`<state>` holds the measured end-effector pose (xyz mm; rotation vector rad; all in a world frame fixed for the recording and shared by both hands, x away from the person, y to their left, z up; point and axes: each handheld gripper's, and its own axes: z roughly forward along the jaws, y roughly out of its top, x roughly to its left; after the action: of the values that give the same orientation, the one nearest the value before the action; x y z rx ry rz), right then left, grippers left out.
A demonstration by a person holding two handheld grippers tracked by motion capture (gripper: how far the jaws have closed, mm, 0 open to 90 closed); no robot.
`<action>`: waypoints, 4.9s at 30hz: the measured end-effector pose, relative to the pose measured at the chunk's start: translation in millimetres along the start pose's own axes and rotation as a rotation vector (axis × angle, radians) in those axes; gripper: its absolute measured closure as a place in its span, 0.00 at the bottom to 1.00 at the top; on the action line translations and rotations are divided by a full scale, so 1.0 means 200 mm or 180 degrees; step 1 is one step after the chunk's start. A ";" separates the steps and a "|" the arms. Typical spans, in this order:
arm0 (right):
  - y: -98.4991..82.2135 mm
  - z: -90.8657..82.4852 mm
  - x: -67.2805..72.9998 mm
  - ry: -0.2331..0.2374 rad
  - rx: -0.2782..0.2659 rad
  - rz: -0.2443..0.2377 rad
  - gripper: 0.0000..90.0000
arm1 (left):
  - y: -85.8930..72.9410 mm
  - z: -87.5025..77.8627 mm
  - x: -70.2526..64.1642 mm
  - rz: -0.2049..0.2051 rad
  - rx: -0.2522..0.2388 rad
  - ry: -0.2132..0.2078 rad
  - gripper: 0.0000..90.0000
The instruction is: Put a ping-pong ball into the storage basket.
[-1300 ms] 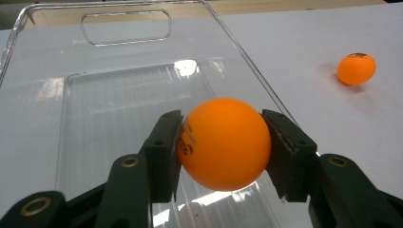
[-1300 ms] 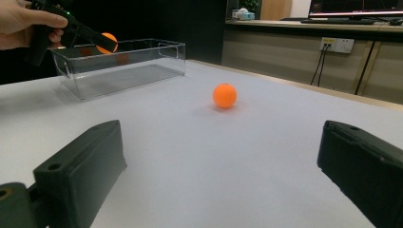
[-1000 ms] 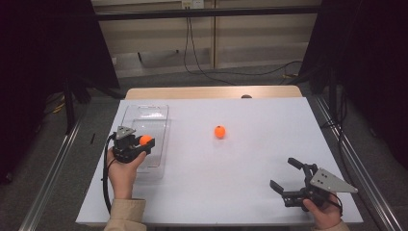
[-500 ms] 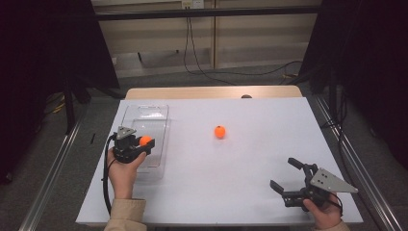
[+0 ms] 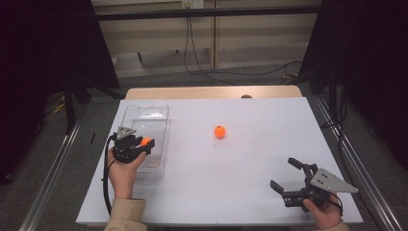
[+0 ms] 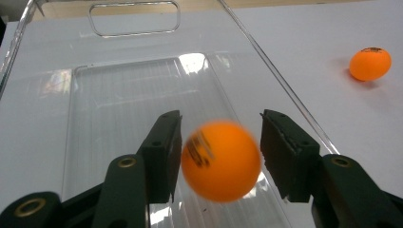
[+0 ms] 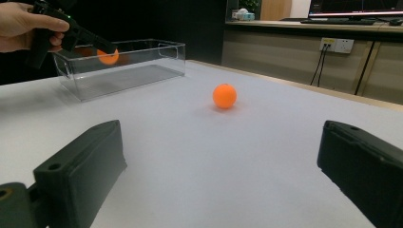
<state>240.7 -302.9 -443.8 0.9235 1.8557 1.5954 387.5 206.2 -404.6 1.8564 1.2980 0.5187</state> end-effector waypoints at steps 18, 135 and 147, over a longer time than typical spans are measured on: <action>0.00 0.00 0.00 -0.0003 -0.0003 -0.0004 0.01 | 0.02 -0.01 -0.04 -0.0011 -0.0089 -0.0041 0.43; 0.01 -0.01 -0.01 -0.0041 -0.0017 -0.0007 0.01 | 0.10 0.23 -0.53 0.0209 -0.0170 -0.1045 0.04; 0.01 -0.01 -0.01 -0.0029 -0.0018 0.0000 0.01 | 0.10 0.28 -0.59 0.0246 -0.0211 -0.1143 0.05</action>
<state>240.9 -305.0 -442.0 0.9268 1.8439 1.5931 392.5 74.3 -410.2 1.8474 0.9626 0.2483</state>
